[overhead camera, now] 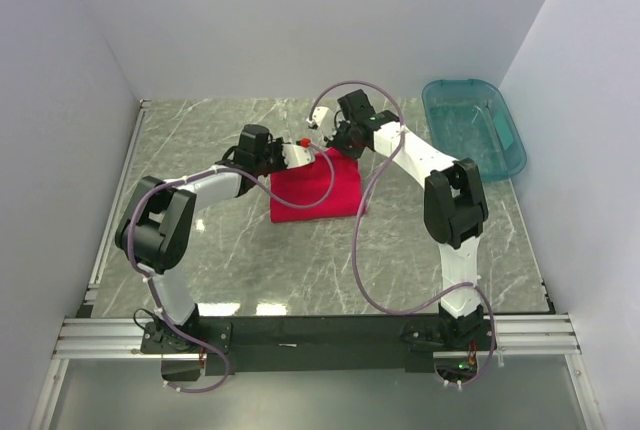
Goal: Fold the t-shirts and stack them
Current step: Fold the tshirt
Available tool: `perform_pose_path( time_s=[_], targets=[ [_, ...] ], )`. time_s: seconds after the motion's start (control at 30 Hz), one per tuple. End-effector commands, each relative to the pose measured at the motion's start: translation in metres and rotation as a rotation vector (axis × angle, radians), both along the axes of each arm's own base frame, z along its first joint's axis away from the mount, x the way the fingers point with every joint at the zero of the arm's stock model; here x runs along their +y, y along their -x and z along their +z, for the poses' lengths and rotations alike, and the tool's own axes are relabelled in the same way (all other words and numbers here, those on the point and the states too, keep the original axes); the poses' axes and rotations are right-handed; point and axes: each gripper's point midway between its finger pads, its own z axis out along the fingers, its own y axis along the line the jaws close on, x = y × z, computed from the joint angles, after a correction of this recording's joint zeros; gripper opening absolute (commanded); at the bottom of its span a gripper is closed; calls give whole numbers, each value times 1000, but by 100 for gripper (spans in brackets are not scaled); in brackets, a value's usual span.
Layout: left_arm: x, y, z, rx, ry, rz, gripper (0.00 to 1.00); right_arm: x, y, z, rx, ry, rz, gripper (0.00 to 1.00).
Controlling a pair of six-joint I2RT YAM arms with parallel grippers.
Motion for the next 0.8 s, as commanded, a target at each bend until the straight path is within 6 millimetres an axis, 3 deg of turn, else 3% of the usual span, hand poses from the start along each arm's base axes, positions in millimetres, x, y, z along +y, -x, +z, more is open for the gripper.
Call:
perform_pose_path(
  time_s=[0.0,0.67,0.73,0.77],
  targets=[
    [-4,-24,29,-88,48,38,0,6,-26,22,-91,-42,-29,0],
    [10,-29,14,-62,33,100,1,14,-44,13,-90,-34,-36,0],
    [10,-31,13,-45,40,118,4,14,-46,13,-93,-34,-44,3],
    [9,-36,20,-51,48,126,12,12,-49,11,-98,-26,-63,15]
  ],
)
